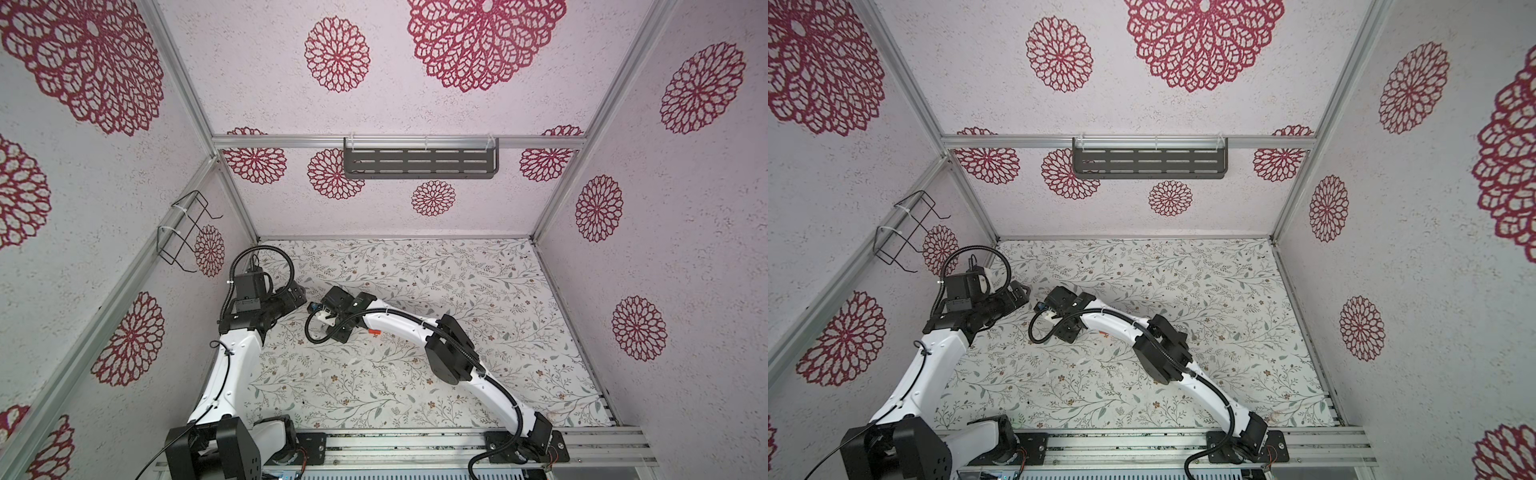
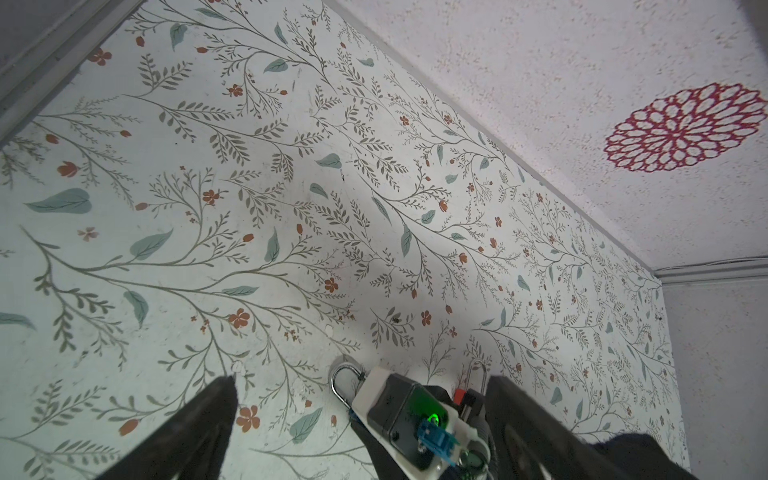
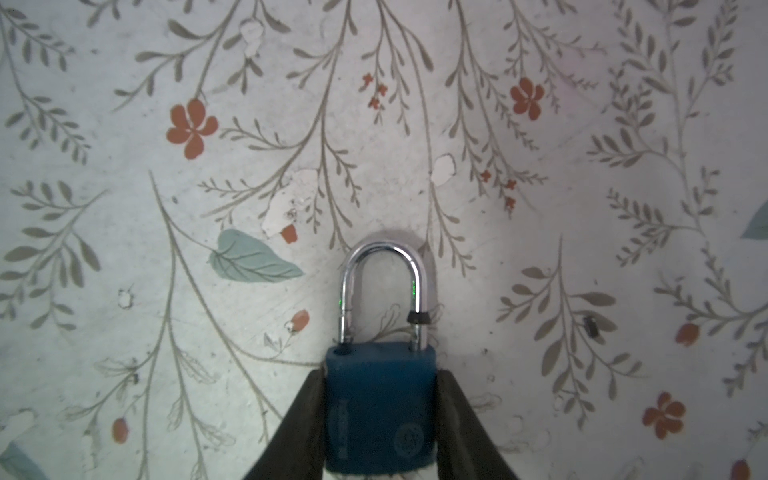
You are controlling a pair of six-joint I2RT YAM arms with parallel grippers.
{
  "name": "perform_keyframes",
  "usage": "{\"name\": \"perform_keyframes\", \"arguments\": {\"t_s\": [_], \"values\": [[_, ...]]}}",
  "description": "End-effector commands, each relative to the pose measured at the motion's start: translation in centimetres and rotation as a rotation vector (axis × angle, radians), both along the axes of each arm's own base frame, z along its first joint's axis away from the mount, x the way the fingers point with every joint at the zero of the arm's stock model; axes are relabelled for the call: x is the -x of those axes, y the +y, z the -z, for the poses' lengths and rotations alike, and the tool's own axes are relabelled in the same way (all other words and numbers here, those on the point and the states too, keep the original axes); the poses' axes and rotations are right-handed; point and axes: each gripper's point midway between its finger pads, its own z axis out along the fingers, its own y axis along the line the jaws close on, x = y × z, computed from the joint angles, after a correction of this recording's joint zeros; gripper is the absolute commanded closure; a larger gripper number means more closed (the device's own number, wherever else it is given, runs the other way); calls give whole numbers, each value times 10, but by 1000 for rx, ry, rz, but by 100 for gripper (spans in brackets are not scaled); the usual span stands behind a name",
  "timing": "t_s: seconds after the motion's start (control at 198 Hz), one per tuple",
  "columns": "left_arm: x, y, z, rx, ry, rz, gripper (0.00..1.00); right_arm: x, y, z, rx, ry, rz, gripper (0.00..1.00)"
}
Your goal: Lock with the key
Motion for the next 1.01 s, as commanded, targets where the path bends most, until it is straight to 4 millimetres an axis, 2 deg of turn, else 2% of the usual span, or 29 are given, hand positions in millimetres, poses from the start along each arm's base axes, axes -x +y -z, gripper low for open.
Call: {"name": "perform_keyframes", "arguments": {"t_s": [0.0,0.126,0.232,0.424,0.55,0.61,0.645,0.751,1.003], "values": [[-3,-1,-16,-11,-31,29,3,3,-2,-56,-40,-68,-35,83],[-3,-3,-24,-7,-27,44,3,2,-13,-88,-61,-133,-70,84],[-1,-13,-35,23,-9,97,1,3,-31,-110,-76,-176,-104,85],[8,-26,-57,50,-38,168,5,-6,-78,-143,-92,-224,-75,86],[11,-38,-63,85,-64,231,10,-14,-112,-160,-103,-257,-25,87],[12,-48,-63,120,-65,274,14,-15,-128,-162,-114,-263,-14,87],[13,-54,-62,139,-65,299,15,-17,-135,-171,-136,-279,1,87],[12,-77,-58,171,-72,386,21,-16,-158,-180,-158,-301,27,87],[13,-141,-44,190,-5,614,36,3,-190,-202,-238,-368,21,88]]}}
